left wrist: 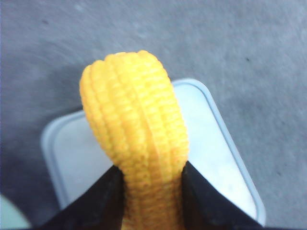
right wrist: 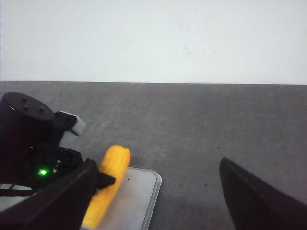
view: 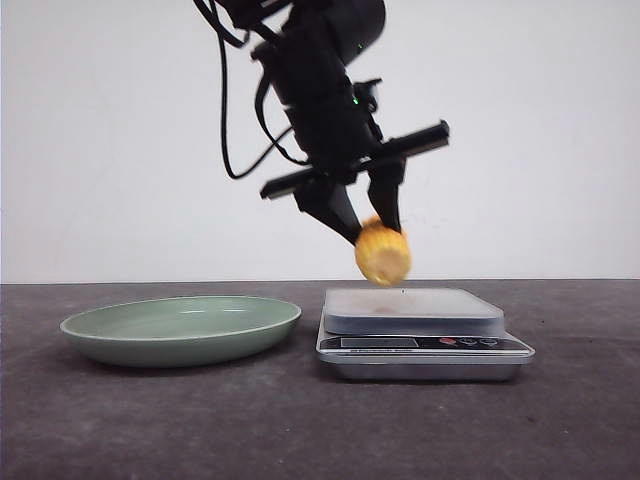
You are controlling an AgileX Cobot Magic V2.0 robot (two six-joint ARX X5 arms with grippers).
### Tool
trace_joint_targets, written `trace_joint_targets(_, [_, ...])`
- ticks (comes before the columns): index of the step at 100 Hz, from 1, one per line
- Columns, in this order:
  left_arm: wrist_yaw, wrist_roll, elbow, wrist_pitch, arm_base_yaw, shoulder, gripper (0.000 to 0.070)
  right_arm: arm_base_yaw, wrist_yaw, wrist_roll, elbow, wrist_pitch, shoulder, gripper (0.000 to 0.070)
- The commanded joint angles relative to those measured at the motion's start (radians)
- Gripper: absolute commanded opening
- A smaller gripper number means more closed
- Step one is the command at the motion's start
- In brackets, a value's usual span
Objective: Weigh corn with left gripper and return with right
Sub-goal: 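Lift the corn with the left gripper and lower it onto the scale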
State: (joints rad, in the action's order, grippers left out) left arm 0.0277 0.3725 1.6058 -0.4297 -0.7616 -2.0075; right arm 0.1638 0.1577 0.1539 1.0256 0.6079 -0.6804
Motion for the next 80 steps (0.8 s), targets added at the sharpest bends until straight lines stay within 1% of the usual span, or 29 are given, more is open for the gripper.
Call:
trace_joint_targets(1, [-0.002, 0.007, 0.023, 0.01, -0.013, -0.029, 0.023, 0.004, -0.001, -0.008, 0.016, -0.002, -0.004, 0.0513])
trace_joint_targets(3, [-0.002, 0.006, 0.023, 0.01, -0.016, -0.032, 0.0305, 0.004, -0.001, -0.009, 0.016, -0.001, -0.004, 0.0512])
trace_joint_targets(5, [-0.002, 0.005, 0.023, 0.01, -0.018, -0.034, 0.0365, 0.004, -0.001, -0.009, 0.016, -0.001, -0.004, 0.0512])
trace_joint_targets(7, [-0.002, 0.004, 0.023, 0.009, -0.02, -0.034, 0.0402, 0.004, -0.001, -0.009, 0.016, 0.0, -0.004, 0.0512])
trace_joint_targets(8, [-0.002, 0.003, 0.023, 0.009, -0.02, -0.035, 0.0408, 0.004, -0.001, -0.009, 0.016, -0.001, -0.004, 0.0513])
trace_joint_targets(23, [-0.002, 0.002, 0.023, 0.007, -0.022, -0.035, 0.0337, 0.004, -0.001, -0.008, 0.016, 0.0, -0.004, 0.0513])
trace_joint_targets(39, [-0.002, -0.003, 0.023, -0.001, -0.022, -0.035, 0.0352, 0.004, -0.001, -0.008, 0.016, 0.0, -0.004, 0.0512])
trace_joint_targets(53, [-0.002, -0.014, 0.023, 0.003, -0.026, -0.035, 0.0353, 0.004, -0.001, -0.008, 0.016, 0.0, -0.004, 0.0512])
trace_joint_targets(80, [-0.002, -0.008, 0.023, -0.014, -0.027, -0.035, 0.0353, 0.004, -0.001, -0.009, 0.016, 0.0, -0.004, 0.0513])
